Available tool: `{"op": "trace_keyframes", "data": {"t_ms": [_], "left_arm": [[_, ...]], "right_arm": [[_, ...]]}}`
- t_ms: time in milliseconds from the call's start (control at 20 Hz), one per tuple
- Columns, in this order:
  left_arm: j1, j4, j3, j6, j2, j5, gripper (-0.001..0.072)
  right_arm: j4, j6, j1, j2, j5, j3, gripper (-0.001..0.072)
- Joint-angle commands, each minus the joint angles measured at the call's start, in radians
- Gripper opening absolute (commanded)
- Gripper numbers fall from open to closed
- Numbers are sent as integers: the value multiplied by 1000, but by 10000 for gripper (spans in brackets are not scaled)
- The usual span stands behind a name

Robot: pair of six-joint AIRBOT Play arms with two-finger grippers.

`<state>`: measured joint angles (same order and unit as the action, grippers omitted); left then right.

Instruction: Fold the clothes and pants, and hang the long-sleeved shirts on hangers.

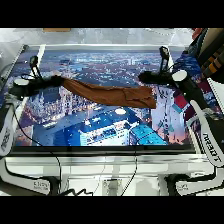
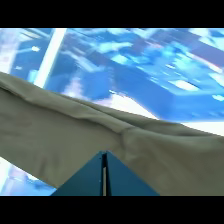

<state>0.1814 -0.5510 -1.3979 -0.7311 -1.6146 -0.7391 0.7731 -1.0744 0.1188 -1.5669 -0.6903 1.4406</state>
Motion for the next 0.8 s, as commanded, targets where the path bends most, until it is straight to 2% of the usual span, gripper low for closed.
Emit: {"op": "trace_keyframes", "data": {"t_ms": [0, 200, 400, 600, 750], "left_arm": [[-1, -63, -1, 42, 161, -117, 9], [-1, -65, -1, 25, 324, -230, 9], [-1, -61, 0, -32, 432, -247, 9], [-4, -62, 4, -32, 448, -281, 10], [-20, -61, 4, -32, 441, -275, 9]], "right_arm": [[34, -79, 115, -9, 72, 5, 10], [51, -180, 278, -56, 156, 6, 10], [51, -319, 422, -176, 222, 77, 9], [50, -402, 541, -311, 227, 224, 9], [47, -411, 619, -373, 233, 275, 9]]}}
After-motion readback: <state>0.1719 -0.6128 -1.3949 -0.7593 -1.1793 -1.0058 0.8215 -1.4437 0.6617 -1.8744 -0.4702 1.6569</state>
